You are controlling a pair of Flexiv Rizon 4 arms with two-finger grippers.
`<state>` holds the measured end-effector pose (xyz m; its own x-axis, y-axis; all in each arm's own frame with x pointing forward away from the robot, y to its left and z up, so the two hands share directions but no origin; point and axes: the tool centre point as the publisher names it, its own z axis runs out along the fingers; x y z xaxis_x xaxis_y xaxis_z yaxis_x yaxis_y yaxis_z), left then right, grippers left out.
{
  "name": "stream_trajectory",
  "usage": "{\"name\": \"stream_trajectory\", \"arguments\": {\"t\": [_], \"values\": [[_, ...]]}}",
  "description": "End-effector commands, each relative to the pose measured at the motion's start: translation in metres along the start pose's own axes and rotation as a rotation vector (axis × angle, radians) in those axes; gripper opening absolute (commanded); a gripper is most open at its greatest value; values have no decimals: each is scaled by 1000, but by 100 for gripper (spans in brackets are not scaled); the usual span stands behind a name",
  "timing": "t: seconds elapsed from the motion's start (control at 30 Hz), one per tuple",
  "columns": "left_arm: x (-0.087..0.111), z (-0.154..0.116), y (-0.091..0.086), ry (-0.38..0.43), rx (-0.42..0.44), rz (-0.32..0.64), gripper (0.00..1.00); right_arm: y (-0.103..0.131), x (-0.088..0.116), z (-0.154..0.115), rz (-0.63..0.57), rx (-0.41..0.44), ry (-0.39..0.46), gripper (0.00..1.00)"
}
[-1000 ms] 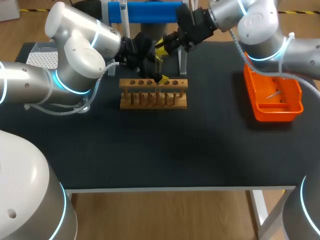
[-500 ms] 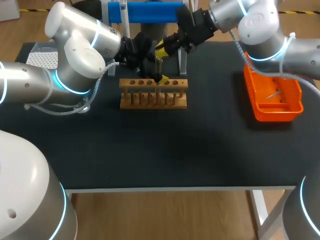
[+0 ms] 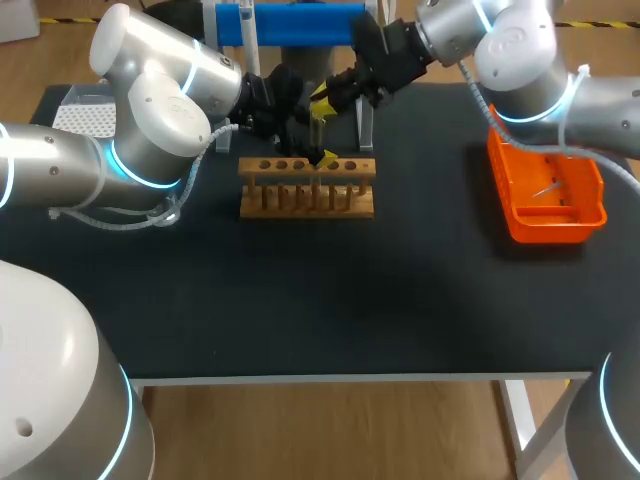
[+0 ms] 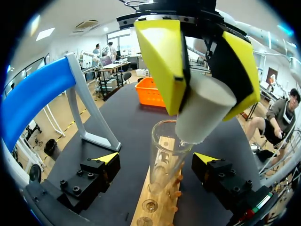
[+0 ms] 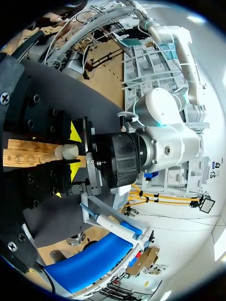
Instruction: Invert the test tube, pick up the pipette, mount the tip to pipette, aspirate from beaker and dispense into the tube, eject the tip, return the pipette, and cap with the stopper.
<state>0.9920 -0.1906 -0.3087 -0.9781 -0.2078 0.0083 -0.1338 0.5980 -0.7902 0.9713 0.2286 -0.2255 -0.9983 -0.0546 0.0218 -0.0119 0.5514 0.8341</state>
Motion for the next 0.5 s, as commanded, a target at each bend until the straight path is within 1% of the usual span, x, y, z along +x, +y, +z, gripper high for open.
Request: {"name": "stream_trajectory", "arguments": {"t": [0.03, 0.27, 0.5], "values": [[-1, 0, 0, 3, -3, -1, 100, -2, -3, 1, 0, -12, -6, 0], [-1, 0, 0, 3, -3, -1, 100, 4, -3, -5, -1, -31, -12, 0], [-1, 0, 0, 3, -3, -1, 100, 4, -5, -5, 0, -36, -17, 0]]}}
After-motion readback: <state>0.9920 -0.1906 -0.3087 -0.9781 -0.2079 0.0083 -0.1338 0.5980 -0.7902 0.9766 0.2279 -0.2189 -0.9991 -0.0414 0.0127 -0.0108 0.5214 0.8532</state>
